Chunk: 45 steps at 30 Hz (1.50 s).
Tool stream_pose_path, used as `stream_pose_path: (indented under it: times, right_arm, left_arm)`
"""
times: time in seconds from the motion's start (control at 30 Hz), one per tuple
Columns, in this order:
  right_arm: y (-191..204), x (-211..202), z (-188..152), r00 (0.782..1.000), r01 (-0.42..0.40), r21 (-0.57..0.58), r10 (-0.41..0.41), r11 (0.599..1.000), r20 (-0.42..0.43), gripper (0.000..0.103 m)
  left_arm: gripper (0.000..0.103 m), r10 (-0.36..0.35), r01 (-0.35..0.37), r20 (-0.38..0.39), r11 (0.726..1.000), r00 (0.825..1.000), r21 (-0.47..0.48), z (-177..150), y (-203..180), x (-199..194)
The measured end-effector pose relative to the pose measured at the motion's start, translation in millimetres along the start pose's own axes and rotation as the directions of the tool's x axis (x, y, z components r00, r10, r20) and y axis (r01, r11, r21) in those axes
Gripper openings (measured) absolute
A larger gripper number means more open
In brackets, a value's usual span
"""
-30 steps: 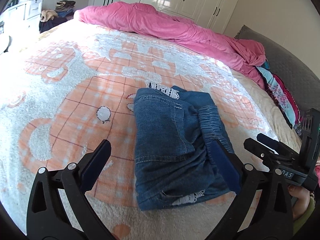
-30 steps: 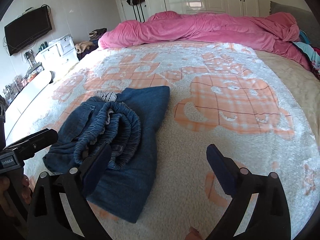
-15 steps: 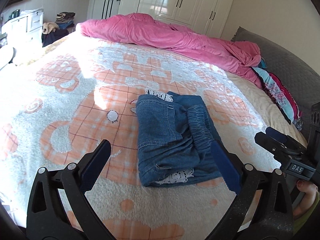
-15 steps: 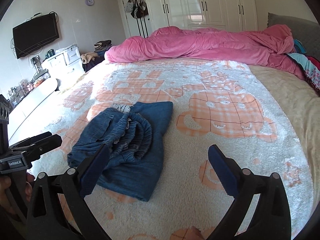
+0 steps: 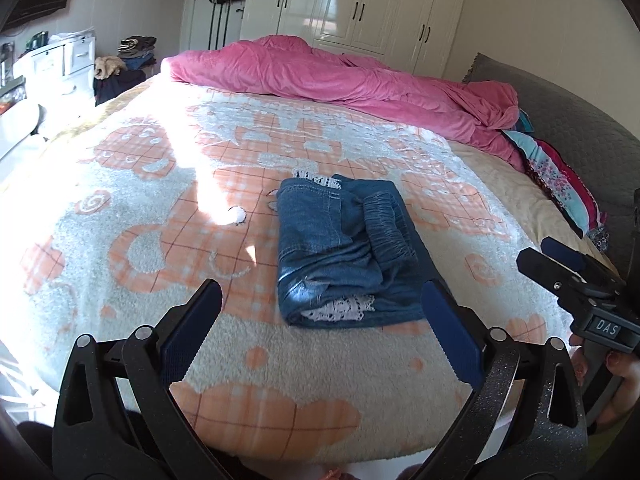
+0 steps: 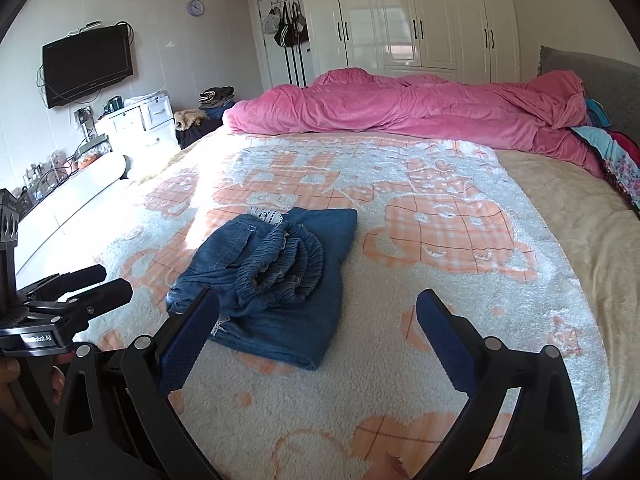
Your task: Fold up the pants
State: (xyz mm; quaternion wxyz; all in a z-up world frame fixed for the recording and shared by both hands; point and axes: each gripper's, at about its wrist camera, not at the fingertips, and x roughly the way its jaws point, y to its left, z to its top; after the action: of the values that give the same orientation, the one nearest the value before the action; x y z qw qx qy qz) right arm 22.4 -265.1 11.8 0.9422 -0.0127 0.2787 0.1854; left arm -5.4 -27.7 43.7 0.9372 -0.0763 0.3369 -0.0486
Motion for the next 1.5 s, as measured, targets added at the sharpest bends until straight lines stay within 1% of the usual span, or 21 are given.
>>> stream_pose_path:
  times: [0.13, 0.33, 0.7, 1.1, 1.5]
  right_arm:
    - [3.1, -7.6, -8.1, 1.000, 0.009, -0.019, -0.009, 1.000, 0.003, 0.098]
    - [9.9, -9.3, -26.6, 1.000, 0.008, -0.032, -0.008, 0.999, -0.025, 0.098]
    - [15.0, 10.9, -57.2, 0.994, 0.020, -0.020, -0.022, 1.000, -0.109, 0.098]
    - [10.0, 19.5, -61.6, 0.990, 0.031, 0.000, -0.031, 1.000, -0.136, 0.098]
    - [11.2, 18.2, -60.5, 0.991, 0.029, -0.010, -0.030, 1.000, -0.133, 0.098]
  left_arm:
    - [0.093, 0.011, -0.011, -0.007, 1.000, 1.000, 0.000, -10.6, 1.2, -6.9]
    - [0.094, 0.017, -0.017, -0.038, 1.000, 0.999, -0.008, -27.0, 5.4, -10.4]
    - [0.094, 0.038, -0.043, -0.094, 0.998, 0.995, -0.049, -44.6, 21.2, 2.5]
    - [0.093, 0.039, -0.045, -0.116, 0.998, 0.993, -0.051, -47.9, 22.4, 8.9]
    - [0.094, 0.051, -0.057, -0.112, 0.997, 0.992, -0.051, -46.9, 23.1, 6.5]
